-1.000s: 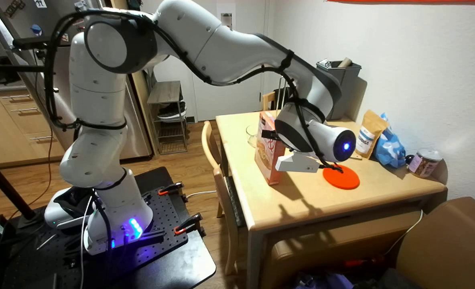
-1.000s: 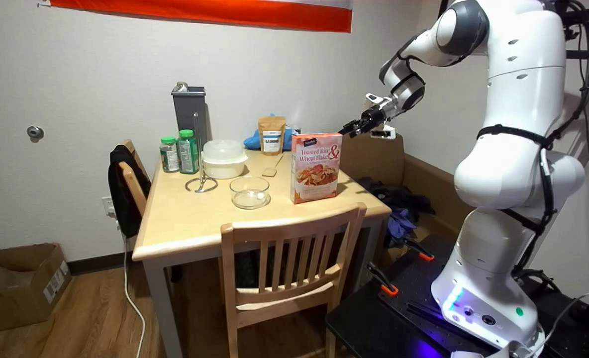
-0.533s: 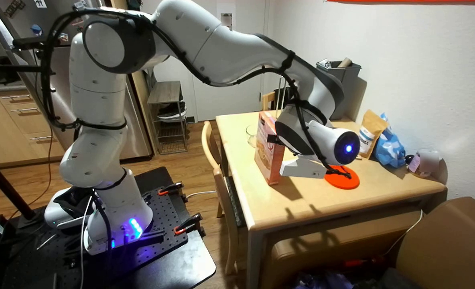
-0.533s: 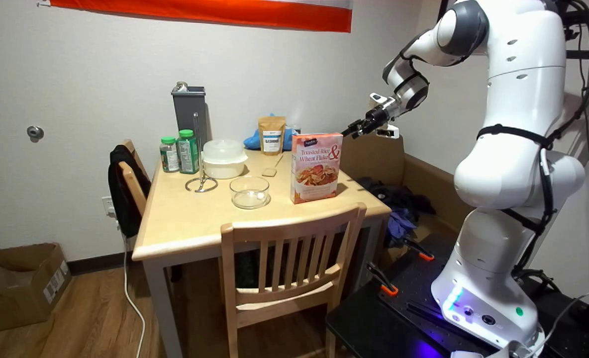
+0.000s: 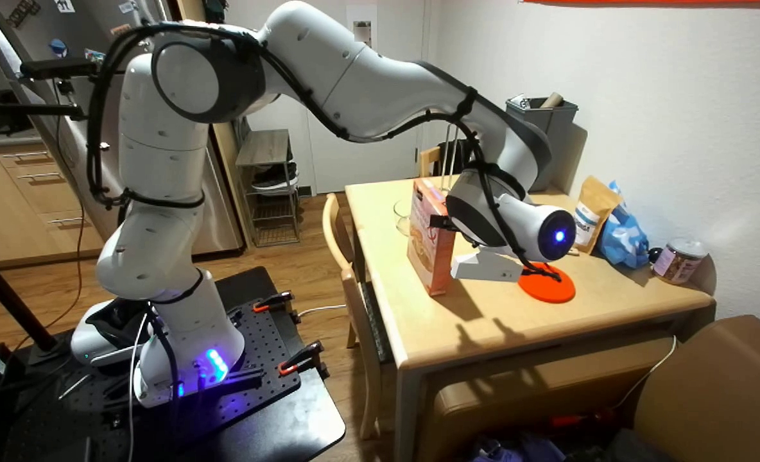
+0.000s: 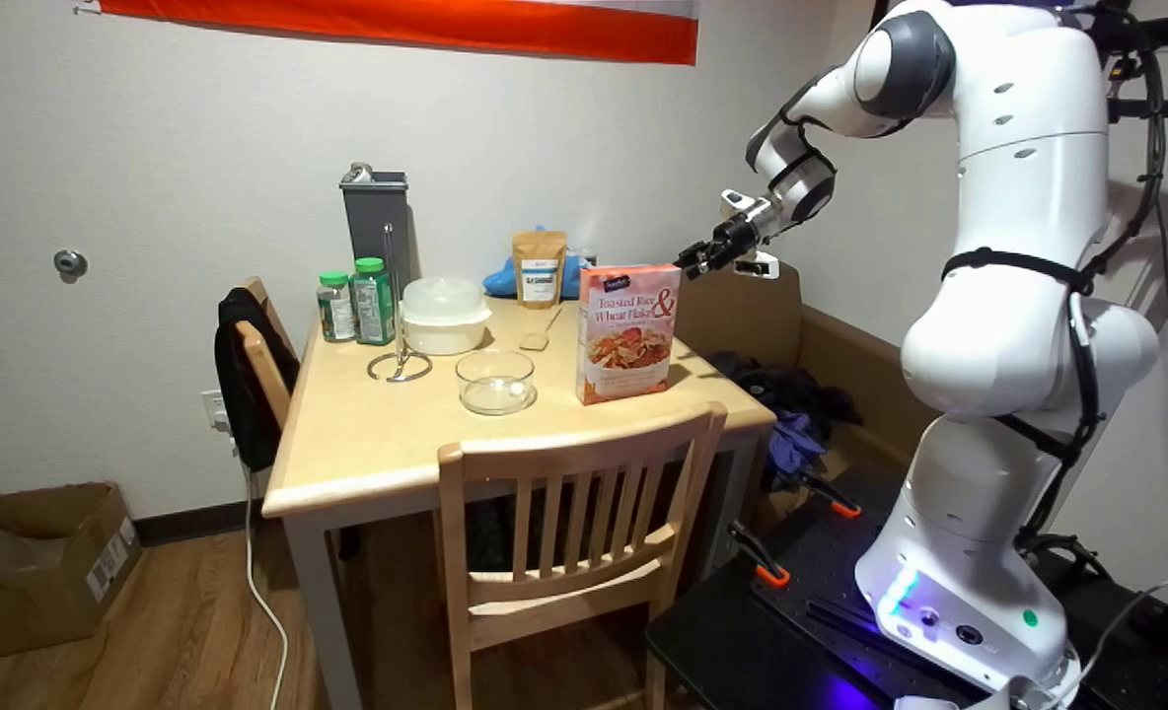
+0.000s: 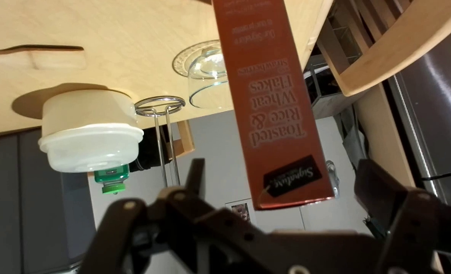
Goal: Pour some cereal into the clear bowl
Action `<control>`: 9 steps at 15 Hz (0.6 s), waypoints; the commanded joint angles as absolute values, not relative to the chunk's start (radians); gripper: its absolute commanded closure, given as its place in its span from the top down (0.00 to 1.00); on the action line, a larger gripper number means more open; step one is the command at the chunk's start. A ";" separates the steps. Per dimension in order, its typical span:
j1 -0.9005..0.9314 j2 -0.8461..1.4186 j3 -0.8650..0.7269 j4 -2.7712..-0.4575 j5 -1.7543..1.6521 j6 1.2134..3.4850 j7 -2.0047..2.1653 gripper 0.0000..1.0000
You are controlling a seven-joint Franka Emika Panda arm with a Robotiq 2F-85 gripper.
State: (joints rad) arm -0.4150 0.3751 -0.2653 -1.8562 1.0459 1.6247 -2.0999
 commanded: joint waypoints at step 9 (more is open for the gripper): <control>-0.412 0.450 -0.224 -1.771 1.113 1.617 -2.118 1.00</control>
State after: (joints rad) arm -0.4095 0.4314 -0.2348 -1.7879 1.0852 1.6246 -2.0999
